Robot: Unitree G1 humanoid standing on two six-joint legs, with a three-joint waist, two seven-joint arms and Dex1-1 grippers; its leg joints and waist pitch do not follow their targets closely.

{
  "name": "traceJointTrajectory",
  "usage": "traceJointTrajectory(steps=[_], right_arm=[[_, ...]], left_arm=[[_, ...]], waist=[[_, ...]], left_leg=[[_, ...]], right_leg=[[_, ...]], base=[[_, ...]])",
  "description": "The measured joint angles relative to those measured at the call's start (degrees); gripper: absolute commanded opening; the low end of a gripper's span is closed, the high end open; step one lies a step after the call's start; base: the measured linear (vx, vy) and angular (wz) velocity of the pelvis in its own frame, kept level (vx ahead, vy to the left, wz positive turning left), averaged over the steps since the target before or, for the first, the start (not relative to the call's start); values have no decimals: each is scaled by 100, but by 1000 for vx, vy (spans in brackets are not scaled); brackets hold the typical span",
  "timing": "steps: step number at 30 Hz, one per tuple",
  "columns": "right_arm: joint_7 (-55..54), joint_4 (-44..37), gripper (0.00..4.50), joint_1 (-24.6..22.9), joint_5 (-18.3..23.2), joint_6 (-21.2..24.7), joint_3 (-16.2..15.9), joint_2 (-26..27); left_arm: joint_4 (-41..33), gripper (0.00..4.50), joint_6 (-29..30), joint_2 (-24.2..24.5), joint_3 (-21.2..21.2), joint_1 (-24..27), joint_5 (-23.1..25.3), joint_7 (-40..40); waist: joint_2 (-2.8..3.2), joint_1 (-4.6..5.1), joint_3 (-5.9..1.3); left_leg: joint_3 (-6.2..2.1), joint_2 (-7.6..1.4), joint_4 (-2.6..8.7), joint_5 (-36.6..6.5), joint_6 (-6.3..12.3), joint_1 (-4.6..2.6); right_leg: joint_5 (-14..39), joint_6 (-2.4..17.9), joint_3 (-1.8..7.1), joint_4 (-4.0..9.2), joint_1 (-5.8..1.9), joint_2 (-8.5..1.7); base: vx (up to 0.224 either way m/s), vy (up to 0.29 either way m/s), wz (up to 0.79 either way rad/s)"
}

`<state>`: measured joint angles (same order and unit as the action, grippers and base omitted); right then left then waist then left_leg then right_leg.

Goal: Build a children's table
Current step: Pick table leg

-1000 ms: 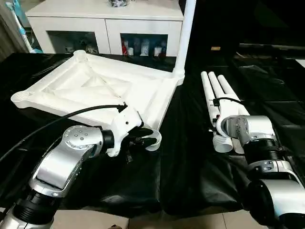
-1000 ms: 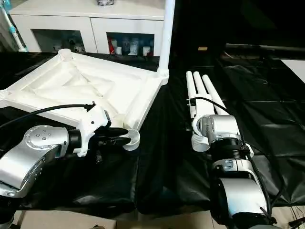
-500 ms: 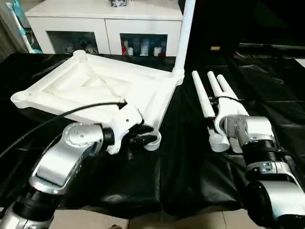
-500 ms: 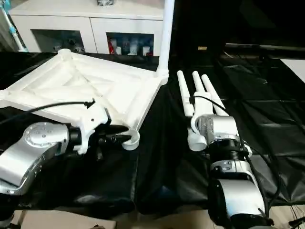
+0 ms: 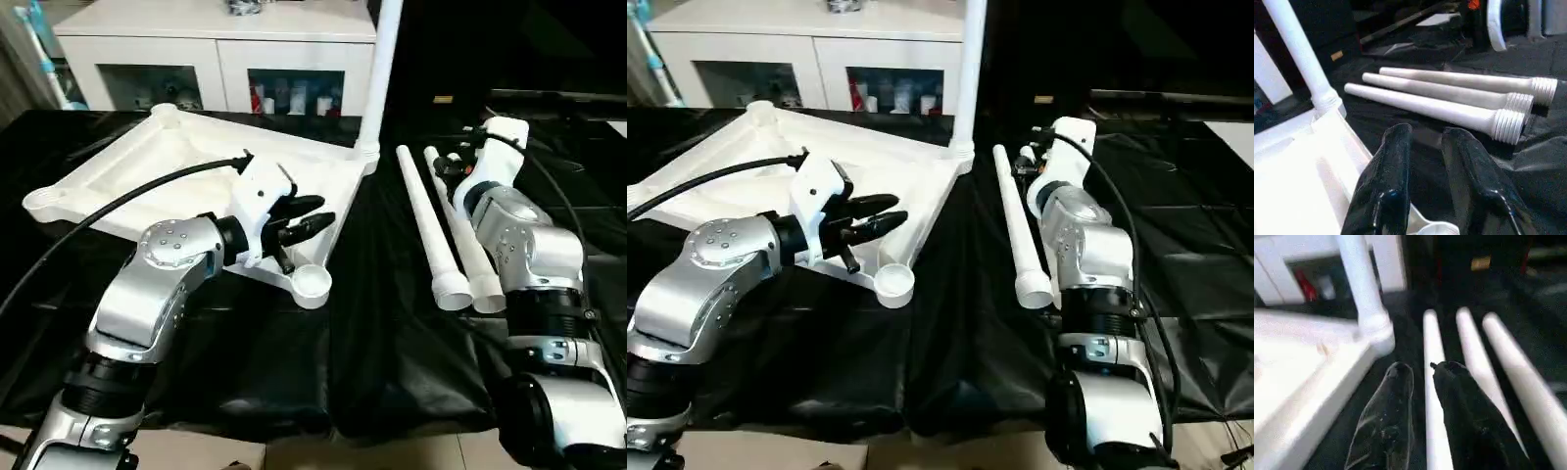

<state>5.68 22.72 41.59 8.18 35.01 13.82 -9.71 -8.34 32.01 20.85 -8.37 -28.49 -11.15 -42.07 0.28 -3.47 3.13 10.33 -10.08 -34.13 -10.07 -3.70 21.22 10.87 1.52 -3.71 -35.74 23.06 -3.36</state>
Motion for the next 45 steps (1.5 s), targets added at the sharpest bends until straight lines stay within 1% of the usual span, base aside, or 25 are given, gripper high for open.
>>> traceJointTrajectory(steps=[2,3,6,7,8,10,13,14,17,18,20,22,25,28,30,32,37,38,40,42,43,45], right_arm=[[8,60,175,-66,-40,53,-100,11],[1,103,183,-63,-89,69,-138,4],[-12,294,189,-57,-176,138,-251,-56],[10,434,201,-56,-212,239,-315,-118],[38,550,225,-57,-233,316,-330,-160],[52,726,226,-57,-307,405,-378,-236],[78,799,265,-57,-351,496,-464,-244],[83,817,265,-56,-355,504,-481,-244],[81,972,296,-41,-357,525,-509,-245],[81,1009,296,-41,-357,543,-519,-245],[89,1087,314,-33,-357,553,-534,-247],[99,1159,342,-20,-361,557,-539,-251],[99,1319,354,83,-413,562,-556,-259],[134,1435,391,150,-418,614,-580,-293],[196,1514,394,157,-407,709,-584,-292],[335,1798,394,279,-406,1005,-689,-307],[350,2050,394,469,-422,1419,-722,-361],[345,2090,377,492,-425,1447,-727,-374],[345,2132,357,507,-412,1448,-694,-387],[346,2151,350,515,-403,1449,-684,-387],[351,2200,323,542,-397,1451,-669,-393],[354,2285,315,584,-384,1462,-630,-409]], left_arm=[[0,134,16,0,-3,1,-3,-18],[-8,134,26,12,-18,12,-16,-49],[-61,134,85,128,-132,153,-53,-224],[-122,134,138,241,-237,233,-76,-343],[-179,134,169,308,-306,305,-103,-411],[-218,134,239,372,-423,385,-128,-516],[-253,134,290,398,-500,389,-126,-543],[-266,134,292,397,-505,389,-126,-547],[-267,134,300,425,-508,389,-125,-561],[-267,134,301,441,-508,389,-125,-565],[-272,134,307,472,-513,389,-126,-568],[-283,134,315,500,-517,390,-128,-568],[-326,134,332,536,-519,392,-130,-567],[-332,134,351,556,-520,393,-130,-565],[-332,134,364,556,-520,393,-130,-565],[-332,134,371,567,-522,393,-129,-559],[-334,134,377,569,-561,392,-130,-551],[-335,134,379,570,-561,392,-131,-550],[-336,134,383,572,-561,392,-131,-541],[-337,134,385,577,-561,392,-131,-536],[-338,134,386,579,-561,392,-131,-534],[-339,134,386,584,-561,392,-131,-528]], waist=[[0,0,0],[0,-2,0],[-2,-7,-1],[-3,-8,-2],[-3,-8,-1],[-3,-9,-1],[-3,-10,-1],[-3,-9,-1],[-3,-8,-1],[-3,-7,-1],[-4,-4,-1],[-5,-6,0],[-6,-4,1],[-7,-7,0],[-7,-7,0],[-7,-6,0],[-14,-10,-3],[-14,-9,-3],[-15,-14,-3],[-15,-21,-3],[-16,-22,-4],[-18,-22,-5]], left_leg=[[0,0,0,1,0,2],[0,0,0,1,1,2],[0,0,-1,1,1,0],[0,0,-1,1,1,0],[0,0,-2,1,1,1],[0,0,-2,1,0,4],[0,0,-2,2,0,2],[0,0,-2,2,0,2],[0,0,-3,2,0,0],[-1,0,-3,2,0,0],[0,0,-3,2,0,0],[0,0,-3,2,1,1],[0,0,-5,2,1,1],[0,0,-5,2,1,0],[0,0,-6,2,1,1],[-1,0,-10,2,1,2],[-2,0,-13,2,1,-1],[-2,-1,-14,2,1,-1],[-2,-1,-16,2,1,-1],[-3,-1,-17,2,1,-1],[-3,-1,-18,2,1,-1],[-3,-1,-19,2,1,-2]], right_leg=[[0,0,0,-1,3,0],[0,0,0,-2,2,0],[0,0,0,-2,1,0],[0,0,1,-2,1,0],[0,0,1,-2,1,0],[0,0,0,-3,3,0],[0,0,0,-5,3,0],[0,0,1,-5,2,0],[0,0,1,-6,1,0],[0,0,1,-6,1,0],[0,0,1,-6,2,0],[0,0,0,-6,2,0],[0,0,1,-7,2,0],[0,0,1,-9,1,0],[0,0,1,-9,2,0],[0,1,0,-11,1,0],[0,1,0,-14,-1,0],[0,1,0,-15,-1,-1],[0,1,0,-16,-1,-1],[0,1,1,-17,-1,-1],[0,1,1,-17,-2,-1],[0,1,0,-18,-2,-1]], base=[[0,0,0],[0,0,0],[0,0,0],[0,0,0],[0,0,0],[0,0,0],[0,0,0],[0,0,0],[0,0,0],[0,0,0],[0,0,0],[0,0,0],[0,0,0],[0,0,0],[0,0,0],[0,0,0],[0,0,0],[0,0,0],[0,0,0],[0,0,0],[0,0,0],[0,0,0]])
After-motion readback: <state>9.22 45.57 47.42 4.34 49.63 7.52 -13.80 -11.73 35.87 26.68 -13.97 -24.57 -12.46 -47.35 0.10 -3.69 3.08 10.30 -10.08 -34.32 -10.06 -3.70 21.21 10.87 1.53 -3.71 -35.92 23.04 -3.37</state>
